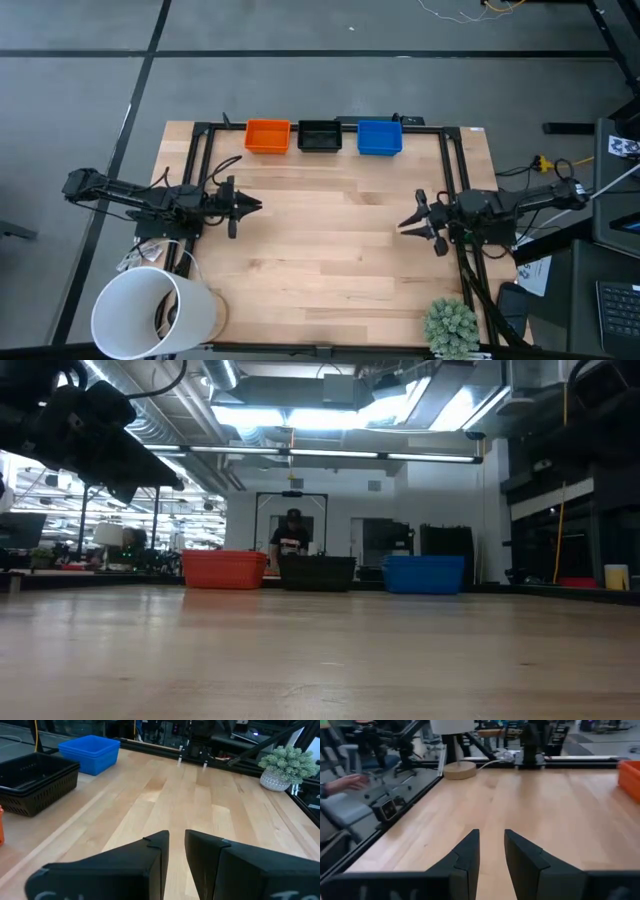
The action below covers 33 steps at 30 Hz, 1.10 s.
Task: Stack baskets by color
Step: Return to Home Position
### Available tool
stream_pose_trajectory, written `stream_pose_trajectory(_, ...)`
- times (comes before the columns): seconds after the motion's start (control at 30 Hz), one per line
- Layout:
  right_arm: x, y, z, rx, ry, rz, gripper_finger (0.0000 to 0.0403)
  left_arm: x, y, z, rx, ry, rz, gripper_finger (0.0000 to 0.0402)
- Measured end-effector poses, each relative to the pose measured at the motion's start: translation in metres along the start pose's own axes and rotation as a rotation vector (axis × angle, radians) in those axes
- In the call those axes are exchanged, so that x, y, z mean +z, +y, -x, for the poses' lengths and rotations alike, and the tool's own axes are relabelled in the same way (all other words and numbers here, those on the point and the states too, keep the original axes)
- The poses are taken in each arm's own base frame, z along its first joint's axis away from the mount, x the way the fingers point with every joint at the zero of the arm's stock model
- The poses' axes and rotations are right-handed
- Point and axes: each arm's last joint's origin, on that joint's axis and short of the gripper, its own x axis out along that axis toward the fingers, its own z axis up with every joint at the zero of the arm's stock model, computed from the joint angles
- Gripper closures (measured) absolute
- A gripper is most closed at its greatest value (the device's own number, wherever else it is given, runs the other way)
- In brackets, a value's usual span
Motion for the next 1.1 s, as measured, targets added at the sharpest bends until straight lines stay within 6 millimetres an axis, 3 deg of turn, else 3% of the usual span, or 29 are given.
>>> stream_pose_trajectory(0.2, 0.013, 0.0, 0.011, -0.057, -0.126, 0.039, 0.0312, 0.0, 0.0, 0.0, 0.0, 0.0, 0.0, 0.0347)
stream_pose_trajectory(0.43, 0.01, -0.001, 0.018, -0.08, -0.208, 0.12, 0.0312, 0.0, 0.0, 0.0, 0.0, 0.001, -0.001, 0.0347)
stream_pose_trajectory(0.97, 0.007, 0.0, 0.019, -0.07, -0.185, 0.217, 0.0312, 0.0, 0.0, 0.0, 0.0, 0.0, 0.0, 0.0347)
stream_pose_trajectory(1.1, 0.008, 0.0, 0.019, -0.064, -0.192, 0.164, 0.0312, 0.0, 0.0, 0.0, 0.0, 0.0, 0.0, 0.0347)
